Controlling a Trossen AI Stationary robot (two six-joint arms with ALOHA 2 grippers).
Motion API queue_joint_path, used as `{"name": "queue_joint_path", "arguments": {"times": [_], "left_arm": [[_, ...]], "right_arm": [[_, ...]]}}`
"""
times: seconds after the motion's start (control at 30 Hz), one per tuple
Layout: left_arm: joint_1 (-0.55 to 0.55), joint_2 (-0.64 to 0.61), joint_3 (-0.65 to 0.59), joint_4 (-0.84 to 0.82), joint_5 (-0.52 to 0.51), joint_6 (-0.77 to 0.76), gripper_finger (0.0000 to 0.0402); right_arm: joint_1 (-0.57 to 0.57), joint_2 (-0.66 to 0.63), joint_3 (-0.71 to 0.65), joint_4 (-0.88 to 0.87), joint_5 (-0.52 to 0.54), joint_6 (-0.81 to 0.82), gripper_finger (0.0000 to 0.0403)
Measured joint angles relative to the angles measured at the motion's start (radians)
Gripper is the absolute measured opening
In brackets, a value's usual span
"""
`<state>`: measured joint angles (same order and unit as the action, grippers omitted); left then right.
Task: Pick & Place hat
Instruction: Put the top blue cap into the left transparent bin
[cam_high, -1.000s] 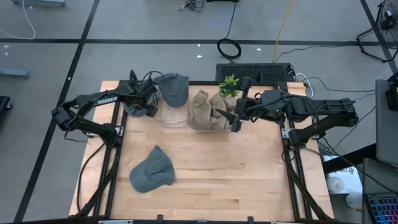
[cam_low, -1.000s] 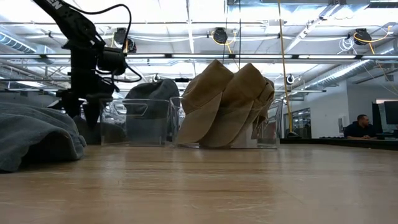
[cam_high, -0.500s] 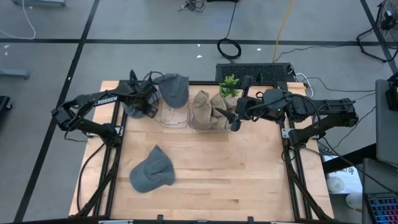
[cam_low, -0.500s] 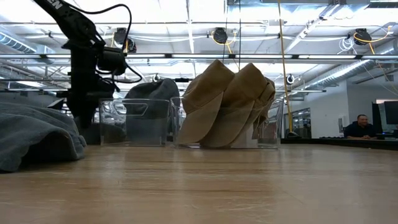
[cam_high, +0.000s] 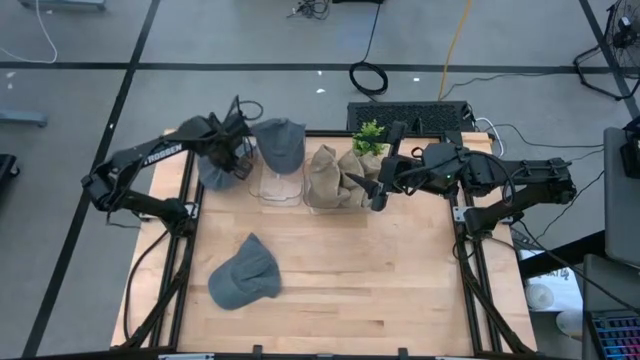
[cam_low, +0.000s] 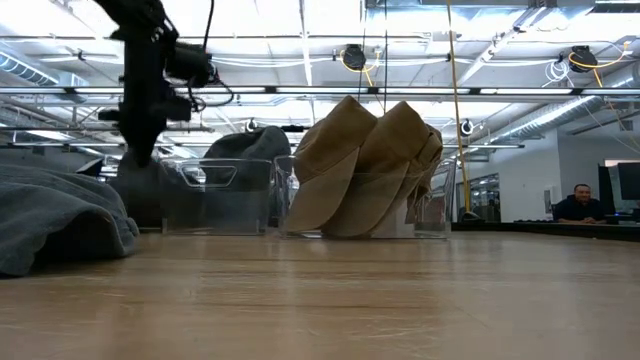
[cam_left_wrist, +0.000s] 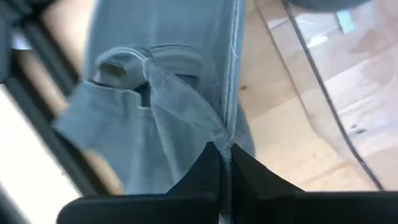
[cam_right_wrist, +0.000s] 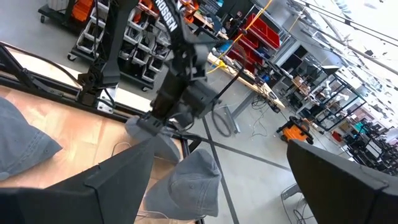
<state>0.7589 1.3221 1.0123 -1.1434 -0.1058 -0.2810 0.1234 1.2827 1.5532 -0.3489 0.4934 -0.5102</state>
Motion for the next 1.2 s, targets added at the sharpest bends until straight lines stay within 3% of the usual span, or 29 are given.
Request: {"name": "queue_joint_path", "arguments": {"times": [0.3,0.5,0.73,1.2], "left_arm": [[0.000,0.000,0.282,-0.277,-0.022,-0.037,0.0009],[0.000,-0.012,0.444,-0.392,0.046,-0.066,0.0008],[-0.020,-0.049,0.607,-0.412,0.226,-0.103,0.0008],[-0.131,-0.081,0.849,-0.428,0.379,-0.140,0.0008]], "right_arm": [[0.000,0.000,0.000,0.000,0.000,0.000,0.0359],[-0.001,0.000,0.000,0.000,0.004,-0.004,0.0359],[-0.032,0.000,0.001,-0.003,0.005,0.063,0.0359],[-0.058,0.001,0.002,-0.060,0.003,0.113,0.0359]]}}
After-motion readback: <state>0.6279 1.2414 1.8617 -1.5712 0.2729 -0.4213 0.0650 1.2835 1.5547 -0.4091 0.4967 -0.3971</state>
